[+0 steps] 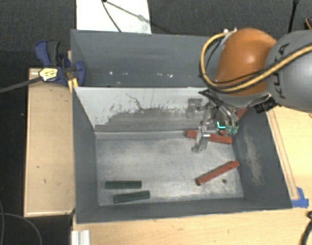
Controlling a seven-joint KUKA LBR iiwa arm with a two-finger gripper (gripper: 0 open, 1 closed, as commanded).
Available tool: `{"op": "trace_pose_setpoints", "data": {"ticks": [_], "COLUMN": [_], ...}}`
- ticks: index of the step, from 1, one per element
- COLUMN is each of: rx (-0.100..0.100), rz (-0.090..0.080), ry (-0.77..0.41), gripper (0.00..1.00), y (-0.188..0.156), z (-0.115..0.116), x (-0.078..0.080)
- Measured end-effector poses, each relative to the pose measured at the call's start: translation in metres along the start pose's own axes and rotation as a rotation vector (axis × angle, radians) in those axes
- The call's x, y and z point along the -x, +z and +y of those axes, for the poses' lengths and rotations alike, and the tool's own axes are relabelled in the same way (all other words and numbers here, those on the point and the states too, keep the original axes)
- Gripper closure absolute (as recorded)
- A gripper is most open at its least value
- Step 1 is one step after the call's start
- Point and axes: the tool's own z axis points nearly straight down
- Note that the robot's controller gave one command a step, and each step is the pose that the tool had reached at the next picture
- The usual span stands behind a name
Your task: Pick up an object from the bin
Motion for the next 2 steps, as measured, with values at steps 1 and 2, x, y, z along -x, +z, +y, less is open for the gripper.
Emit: {"op": "trace_pose_setpoints", "data": {"ticks": [1,2], "rx": [-0.003,0.001], "rz": [0.002,0.002], "ry": [-0.040,-0.076], "gripper": [0.00,0.00], "y": [0.039,0.124], "z": [-0.083,-0.098], "x": [-0.067,-0.079]}}
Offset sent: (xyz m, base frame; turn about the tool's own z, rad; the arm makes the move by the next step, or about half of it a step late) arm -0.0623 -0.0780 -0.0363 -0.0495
